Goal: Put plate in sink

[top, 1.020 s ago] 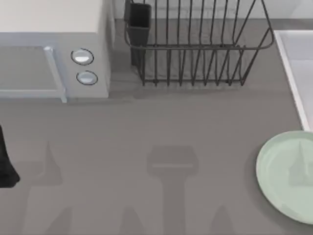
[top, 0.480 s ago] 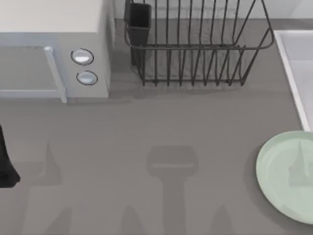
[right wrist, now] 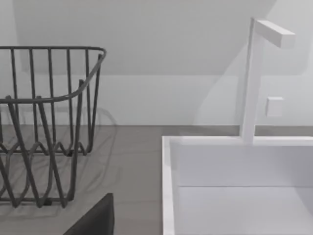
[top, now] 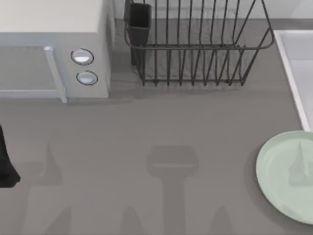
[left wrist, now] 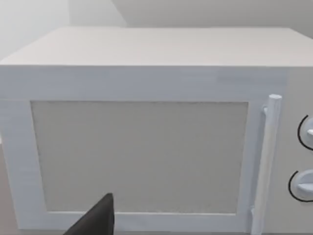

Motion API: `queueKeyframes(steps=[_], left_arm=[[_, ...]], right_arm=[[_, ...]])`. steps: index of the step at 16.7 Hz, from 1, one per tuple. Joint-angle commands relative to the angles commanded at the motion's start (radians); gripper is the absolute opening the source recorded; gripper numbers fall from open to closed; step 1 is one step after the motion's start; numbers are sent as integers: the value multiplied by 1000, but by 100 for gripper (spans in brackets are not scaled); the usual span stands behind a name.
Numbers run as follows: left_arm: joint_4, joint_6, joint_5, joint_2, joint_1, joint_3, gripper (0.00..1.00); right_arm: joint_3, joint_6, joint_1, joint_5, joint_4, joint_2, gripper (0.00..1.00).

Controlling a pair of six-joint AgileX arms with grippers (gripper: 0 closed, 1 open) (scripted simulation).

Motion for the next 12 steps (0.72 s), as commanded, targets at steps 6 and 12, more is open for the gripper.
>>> queueKeyframes(steps=[6,12], left_arm=[[0,0,0,0,0,0,100],[0,0,0,0,0,0,100]], right_arm=[[1,0,0,0,-1,1,100],[189,72,70,0,-165,224,100]])
